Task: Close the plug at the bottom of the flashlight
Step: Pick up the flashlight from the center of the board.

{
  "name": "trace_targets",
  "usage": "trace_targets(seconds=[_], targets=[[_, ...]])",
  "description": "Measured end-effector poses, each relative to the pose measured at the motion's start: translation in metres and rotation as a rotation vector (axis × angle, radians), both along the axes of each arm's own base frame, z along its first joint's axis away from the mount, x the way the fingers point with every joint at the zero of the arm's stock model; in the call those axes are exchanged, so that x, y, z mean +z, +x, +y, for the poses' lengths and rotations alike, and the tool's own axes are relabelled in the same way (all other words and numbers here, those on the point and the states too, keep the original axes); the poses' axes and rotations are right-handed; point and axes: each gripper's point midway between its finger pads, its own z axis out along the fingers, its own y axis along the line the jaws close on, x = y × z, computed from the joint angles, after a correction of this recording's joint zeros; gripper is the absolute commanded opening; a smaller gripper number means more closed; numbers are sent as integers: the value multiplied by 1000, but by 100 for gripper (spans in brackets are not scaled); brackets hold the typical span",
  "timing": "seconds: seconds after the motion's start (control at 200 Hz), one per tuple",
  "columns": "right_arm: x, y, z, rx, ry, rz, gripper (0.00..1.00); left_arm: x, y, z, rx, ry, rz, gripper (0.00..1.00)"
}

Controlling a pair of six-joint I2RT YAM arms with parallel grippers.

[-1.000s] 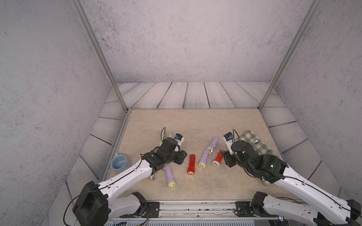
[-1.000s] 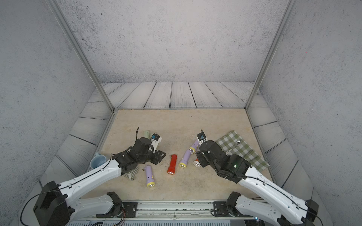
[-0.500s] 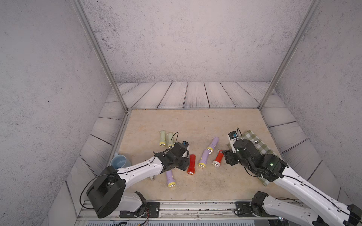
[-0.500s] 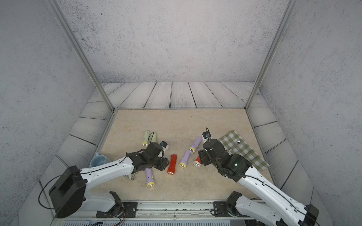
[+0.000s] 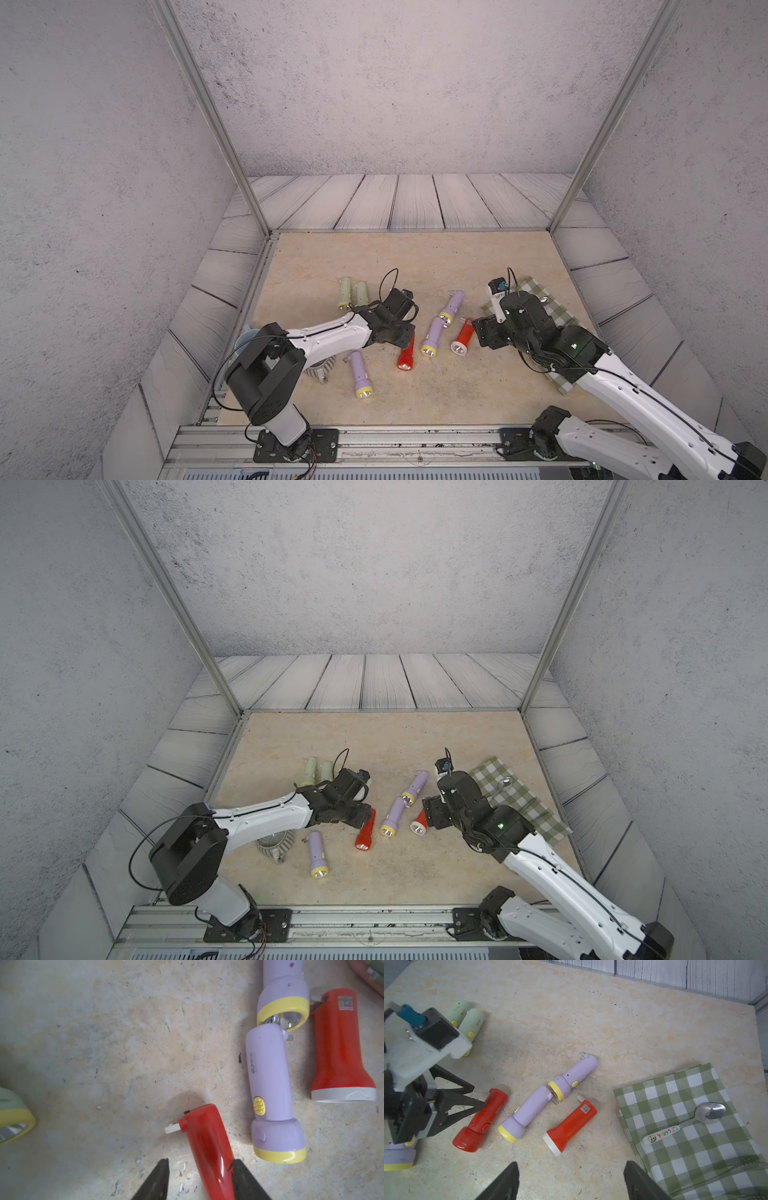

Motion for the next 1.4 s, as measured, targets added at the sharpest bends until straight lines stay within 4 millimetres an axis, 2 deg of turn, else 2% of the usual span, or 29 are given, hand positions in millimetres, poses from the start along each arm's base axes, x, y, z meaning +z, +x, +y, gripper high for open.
trace_targets(seconds=[0.14, 0.48, 0.696, 0.926, 1.081, 1.196, 1.256, 1.291, 1.396], targets=[[1, 3, -3, -13, 5, -4, 84, -14, 1, 0, 2, 38, 28, 54], [-1, 6, -7, -25, 14, 0, 85, -26, 4, -9, -7, 71, 55, 52], [-2, 8, -7, -24, 26, 1, 85, -36, -1, -4, -8, 107, 81, 52], [-2, 8, -7, -21, 33, 7, 86, -43, -1, -4, -9, 129, 92, 40], [-2, 9, -7, -21, 37, 10, 86, -43, 0, -5, -7, 130, 93, 39], [-3, 9, -7, -21, 41, 13, 86, -43, 1, -4, -6, 135, 88, 30], [-3, 9, -7, -20, 42, 14, 86, -42, 1, -4, -15, 137, 83, 19], [-3, 8, -7, -18, 43, 16, 86, -40, 2, -5, -21, 134, 78, 16], [-3, 9, -5, -11, 45, 21, 86, -20, 6, -10, -50, 98, 28, 10]])
